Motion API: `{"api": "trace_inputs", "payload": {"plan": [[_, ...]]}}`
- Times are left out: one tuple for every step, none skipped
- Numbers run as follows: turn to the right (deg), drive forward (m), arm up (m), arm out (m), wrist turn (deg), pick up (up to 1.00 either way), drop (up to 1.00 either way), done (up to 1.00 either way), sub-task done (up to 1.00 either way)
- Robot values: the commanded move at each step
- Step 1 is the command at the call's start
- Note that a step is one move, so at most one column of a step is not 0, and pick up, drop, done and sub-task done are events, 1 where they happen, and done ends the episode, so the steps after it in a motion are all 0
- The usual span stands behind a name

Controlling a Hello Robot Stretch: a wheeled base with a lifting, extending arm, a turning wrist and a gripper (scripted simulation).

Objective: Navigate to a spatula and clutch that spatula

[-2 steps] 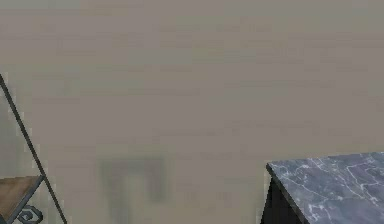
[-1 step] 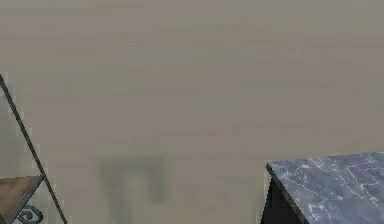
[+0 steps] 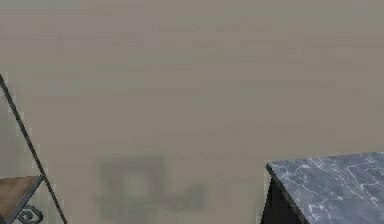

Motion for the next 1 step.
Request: {"api": "trace_inputs", "payload": {"plan": [[0.0, 0.00, 0.00, 0.06, 0.0, 0.00, 0.00, 0.00, 0.00]]}}
